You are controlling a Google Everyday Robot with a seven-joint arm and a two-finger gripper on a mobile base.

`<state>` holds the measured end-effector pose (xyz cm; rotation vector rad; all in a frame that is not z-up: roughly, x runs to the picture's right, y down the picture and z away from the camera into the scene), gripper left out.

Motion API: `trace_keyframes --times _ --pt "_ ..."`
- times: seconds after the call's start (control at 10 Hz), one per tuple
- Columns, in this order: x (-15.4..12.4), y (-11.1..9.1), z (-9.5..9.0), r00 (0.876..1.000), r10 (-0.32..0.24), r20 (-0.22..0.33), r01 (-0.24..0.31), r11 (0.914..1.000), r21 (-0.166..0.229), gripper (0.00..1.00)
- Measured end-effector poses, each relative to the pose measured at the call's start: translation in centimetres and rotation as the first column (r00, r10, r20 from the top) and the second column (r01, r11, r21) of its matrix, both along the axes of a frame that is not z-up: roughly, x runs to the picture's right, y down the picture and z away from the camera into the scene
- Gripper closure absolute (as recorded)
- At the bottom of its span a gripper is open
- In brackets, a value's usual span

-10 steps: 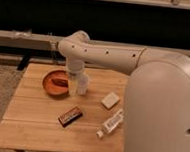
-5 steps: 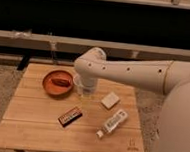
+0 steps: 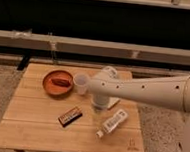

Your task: Place the bottle in the ceramic bowl

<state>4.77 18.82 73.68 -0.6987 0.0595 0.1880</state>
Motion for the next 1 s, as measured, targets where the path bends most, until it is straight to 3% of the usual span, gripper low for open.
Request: trace_keyframes --times 0.5,0.7,1.0 --pt "3.3 4.8 0.7 0.999 -0.003 -0.040 0.002 0.9994 -0.033 0.20" --pt "4.1 5.7 2.0 0.998 -0.002 -0.058 0.000 0.9995 -0.031 0.20" --pt "5.4 5.3 3.4 0.997 0.001 -0.080 -0.002 1.0000 -0.004 0.20"
